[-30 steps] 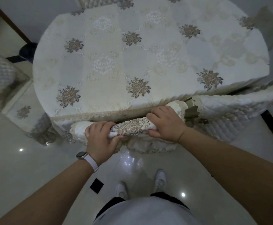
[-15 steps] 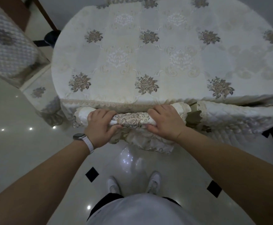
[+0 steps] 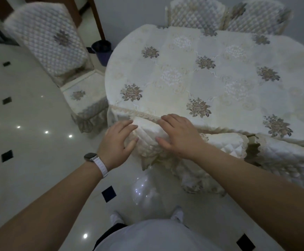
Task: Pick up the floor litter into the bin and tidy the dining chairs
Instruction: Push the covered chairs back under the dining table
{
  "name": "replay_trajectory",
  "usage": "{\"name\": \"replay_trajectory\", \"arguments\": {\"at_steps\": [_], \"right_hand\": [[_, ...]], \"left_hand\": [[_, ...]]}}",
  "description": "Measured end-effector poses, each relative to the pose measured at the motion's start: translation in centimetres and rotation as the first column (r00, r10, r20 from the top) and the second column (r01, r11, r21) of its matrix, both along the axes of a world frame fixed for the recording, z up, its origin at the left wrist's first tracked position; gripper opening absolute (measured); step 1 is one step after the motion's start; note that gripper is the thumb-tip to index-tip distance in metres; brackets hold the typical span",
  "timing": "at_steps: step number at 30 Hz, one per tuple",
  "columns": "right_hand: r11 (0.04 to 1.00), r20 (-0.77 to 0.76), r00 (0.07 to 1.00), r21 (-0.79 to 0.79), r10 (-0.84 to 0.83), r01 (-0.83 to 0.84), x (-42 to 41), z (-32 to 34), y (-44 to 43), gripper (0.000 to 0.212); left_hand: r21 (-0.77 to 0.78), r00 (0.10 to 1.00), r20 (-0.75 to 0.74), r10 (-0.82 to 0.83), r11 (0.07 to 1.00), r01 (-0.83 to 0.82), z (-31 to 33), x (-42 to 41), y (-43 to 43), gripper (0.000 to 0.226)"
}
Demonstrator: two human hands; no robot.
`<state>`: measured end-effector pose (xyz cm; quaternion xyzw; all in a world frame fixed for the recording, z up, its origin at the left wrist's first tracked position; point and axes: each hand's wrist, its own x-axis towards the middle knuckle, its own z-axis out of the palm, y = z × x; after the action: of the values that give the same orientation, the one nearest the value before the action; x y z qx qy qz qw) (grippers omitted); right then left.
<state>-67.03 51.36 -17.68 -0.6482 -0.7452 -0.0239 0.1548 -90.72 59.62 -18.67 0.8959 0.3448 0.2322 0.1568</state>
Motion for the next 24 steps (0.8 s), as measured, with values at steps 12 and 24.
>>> {"name": "replay_trajectory", "arguments": {"at_steps": [12, 24], "right_hand": [[0.990, 0.118, 0.984, 0.006, 0.137, -0.139, -19.7, 3.4, 11.1, 0.056], [0.949, 0.104, 0.945, 0.013, 0.311, -0.314, -33.0, 2.7, 24.2, 0.054]], "left_hand": [[0.151, 0.980, -0.049, 0.190, 0.972, -0.181, 0.7, -22.4, 7.9, 0.040], [0.173, 0.924, -0.002, 0.382, 0.910, -0.376, 0.5, -35.5, 15.5, 0.039]]}}
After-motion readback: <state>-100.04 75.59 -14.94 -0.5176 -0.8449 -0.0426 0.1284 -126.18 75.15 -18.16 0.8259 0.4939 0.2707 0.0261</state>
